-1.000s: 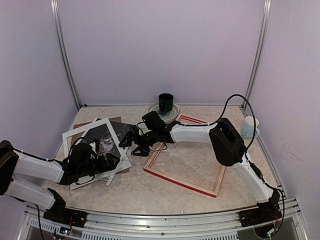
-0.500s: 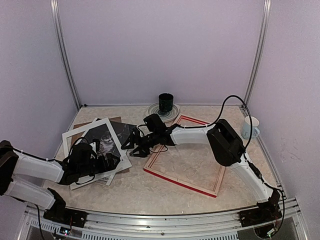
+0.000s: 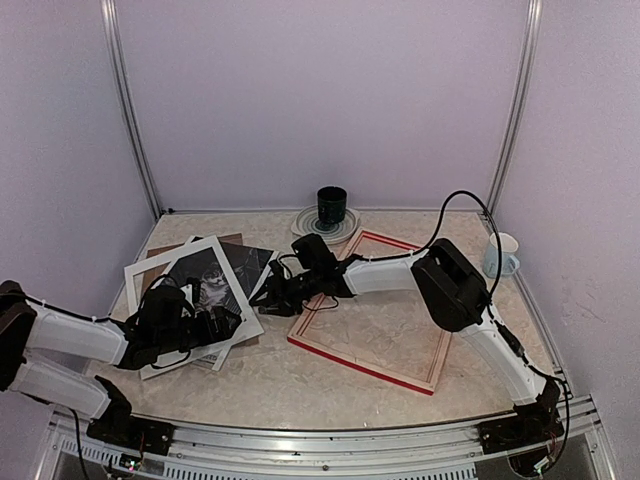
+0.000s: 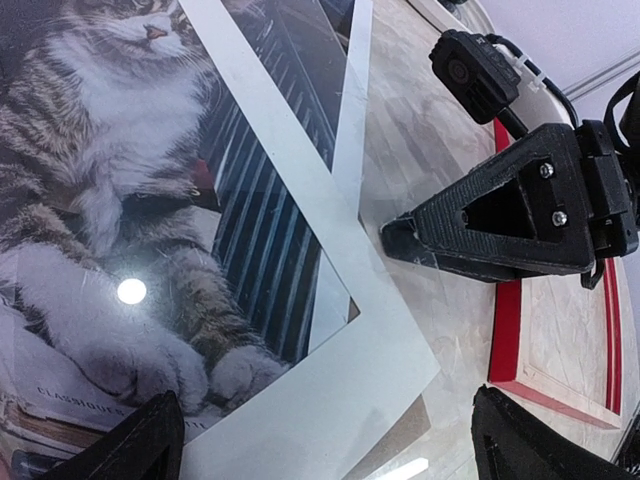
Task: Put the photo into the frame
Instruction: Pick up the glass panel from the mat board.
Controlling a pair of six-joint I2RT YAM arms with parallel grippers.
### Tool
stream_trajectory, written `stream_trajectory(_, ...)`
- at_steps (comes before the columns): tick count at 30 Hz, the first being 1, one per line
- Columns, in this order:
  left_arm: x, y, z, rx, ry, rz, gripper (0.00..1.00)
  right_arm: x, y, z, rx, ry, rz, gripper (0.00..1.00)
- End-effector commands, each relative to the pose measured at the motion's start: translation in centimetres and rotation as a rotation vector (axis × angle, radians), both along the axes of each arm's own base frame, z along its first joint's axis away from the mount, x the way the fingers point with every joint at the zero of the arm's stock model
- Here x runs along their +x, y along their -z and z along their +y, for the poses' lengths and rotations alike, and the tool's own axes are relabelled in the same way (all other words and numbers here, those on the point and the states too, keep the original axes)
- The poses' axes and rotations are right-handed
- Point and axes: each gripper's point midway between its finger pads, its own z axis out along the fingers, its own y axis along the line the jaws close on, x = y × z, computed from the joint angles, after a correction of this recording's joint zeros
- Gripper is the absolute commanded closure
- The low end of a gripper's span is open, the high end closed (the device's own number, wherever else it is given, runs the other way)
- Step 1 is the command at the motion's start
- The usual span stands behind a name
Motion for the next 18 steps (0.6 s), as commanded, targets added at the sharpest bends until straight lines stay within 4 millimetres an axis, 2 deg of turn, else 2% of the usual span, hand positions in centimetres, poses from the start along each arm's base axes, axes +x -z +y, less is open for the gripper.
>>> stream_trajectory(1,-0.8,0.2,-0.6,-0.019,0.031,0.035,0.01,-0.1,-0.4,-0.3,0.036,-0.009,-0.008,0.65)
stream_trajectory(6,-0.7,-0.9,-0.8,-0.041,0.034,0.015,0.01,-0.1,-0.5,-0.5,0.042,-0.012,-0.006,0.79)
stream_trajectory(18,-0.5,-3.9,-0.9,-0.082,0.033,-0.045,0.01,0.1,-2.2,-0.3,0.07,-0.007,-0.032,0.96)
